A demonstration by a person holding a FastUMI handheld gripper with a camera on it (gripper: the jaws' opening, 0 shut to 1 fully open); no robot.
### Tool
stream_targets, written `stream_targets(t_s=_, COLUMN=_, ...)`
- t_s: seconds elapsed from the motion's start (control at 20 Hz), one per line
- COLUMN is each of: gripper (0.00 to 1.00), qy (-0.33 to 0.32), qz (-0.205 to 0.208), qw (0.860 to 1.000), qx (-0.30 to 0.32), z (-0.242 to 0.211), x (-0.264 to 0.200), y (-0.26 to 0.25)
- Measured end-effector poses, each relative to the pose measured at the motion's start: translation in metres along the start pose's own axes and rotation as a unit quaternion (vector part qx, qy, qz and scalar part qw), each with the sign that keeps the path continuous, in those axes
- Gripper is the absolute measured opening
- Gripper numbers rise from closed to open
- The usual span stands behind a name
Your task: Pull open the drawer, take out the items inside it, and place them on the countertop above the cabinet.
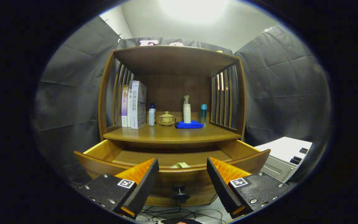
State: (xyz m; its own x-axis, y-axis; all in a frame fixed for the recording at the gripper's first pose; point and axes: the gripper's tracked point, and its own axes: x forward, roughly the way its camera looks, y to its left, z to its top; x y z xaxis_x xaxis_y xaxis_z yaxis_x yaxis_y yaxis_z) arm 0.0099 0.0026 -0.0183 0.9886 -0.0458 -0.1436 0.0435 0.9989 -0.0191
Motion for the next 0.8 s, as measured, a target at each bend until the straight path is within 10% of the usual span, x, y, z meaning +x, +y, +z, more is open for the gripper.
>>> stream_targets(t_s=0.8, gripper=0.95, qy=0.175, qz=-0.052, qw=0.983, qx=-0.01, z=-0.01, x=0.098, y=-0.017)
